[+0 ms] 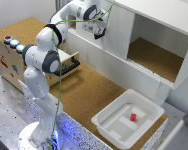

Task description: Slide the door to the left side

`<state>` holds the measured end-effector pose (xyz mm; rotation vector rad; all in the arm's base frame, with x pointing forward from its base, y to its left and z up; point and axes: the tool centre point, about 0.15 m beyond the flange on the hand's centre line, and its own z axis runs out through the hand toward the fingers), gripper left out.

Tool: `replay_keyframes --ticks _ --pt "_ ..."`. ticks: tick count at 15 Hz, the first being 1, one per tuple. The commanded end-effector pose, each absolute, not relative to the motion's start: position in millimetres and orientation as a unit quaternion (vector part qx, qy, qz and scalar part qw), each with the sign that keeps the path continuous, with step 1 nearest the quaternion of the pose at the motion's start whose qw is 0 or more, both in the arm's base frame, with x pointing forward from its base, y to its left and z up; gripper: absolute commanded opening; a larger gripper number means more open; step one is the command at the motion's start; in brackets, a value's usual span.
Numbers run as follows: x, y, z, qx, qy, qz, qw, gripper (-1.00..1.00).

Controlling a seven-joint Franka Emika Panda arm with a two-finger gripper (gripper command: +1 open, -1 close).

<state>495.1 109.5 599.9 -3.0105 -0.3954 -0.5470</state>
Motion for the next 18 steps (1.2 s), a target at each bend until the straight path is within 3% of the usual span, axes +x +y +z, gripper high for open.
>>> replay_keyframes --ticks 1,4,5,11,18 --pt "463.7 135.8 587.1 -0.963 -0.121 -0.242 -0.013 -1.00" --pt "459.7 143.8 592.2 -0.962 -0.121 -0.246 -0.011 -1.00" --pt "457.3 142.1 596.2 -0.961 -0.114 -0.251 -0.010 1.00" --pt "441.2 112.2 599.5 -0.960 -0.078 -0.268 -0.007 1.00" --pt "458.5 97.2 589.3 -0.964 -0.061 -0.257 -0.016 1.00"
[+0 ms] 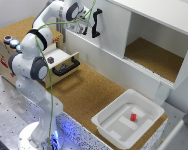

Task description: Slide the door to the left side

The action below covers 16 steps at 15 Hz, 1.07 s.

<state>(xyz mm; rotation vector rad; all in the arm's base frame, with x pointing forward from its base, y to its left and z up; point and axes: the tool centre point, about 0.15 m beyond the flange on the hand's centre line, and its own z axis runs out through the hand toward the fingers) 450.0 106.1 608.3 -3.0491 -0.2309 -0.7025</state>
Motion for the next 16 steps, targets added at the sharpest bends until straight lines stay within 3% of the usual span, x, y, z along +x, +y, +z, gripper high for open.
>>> replay_keyframes --ticks 1,16 --pt "465.5 97.4 589.7 -0.964 -0.057 -0.259 -0.018 1.00" --pt "536.4 117.2 600.0 -0.963 -0.015 -0.268 -0.026 1.00"
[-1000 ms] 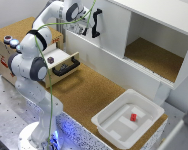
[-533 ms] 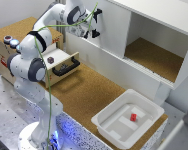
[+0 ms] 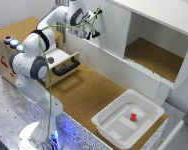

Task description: Slide the door to the left side

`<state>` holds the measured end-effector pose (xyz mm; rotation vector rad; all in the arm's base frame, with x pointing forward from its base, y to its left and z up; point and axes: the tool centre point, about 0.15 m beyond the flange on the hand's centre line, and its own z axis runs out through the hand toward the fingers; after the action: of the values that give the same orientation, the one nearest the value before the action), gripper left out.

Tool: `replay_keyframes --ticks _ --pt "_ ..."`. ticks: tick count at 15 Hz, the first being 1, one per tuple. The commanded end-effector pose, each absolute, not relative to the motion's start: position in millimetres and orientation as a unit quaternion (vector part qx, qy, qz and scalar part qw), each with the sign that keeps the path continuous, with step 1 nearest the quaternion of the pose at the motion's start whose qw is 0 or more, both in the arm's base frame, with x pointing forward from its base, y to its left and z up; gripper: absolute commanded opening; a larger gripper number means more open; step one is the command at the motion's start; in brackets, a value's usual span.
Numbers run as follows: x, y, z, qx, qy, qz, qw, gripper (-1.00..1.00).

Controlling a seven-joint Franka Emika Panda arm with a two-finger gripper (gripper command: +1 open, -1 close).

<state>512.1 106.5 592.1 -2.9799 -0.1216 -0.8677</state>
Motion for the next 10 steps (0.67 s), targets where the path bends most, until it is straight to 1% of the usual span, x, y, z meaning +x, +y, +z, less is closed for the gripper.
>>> replay_keyframes --ticks 1,2,10 --pt "538.5 117.3 600.0 -0.962 -0.013 -0.270 -0.026 1.00" --pt "541.9 116.1 600.0 -0.962 -0.012 -0.271 -0.027 -1.00" --pt "566.5 116.0 598.1 -0.962 -0.009 -0.270 -0.041 -1.00"
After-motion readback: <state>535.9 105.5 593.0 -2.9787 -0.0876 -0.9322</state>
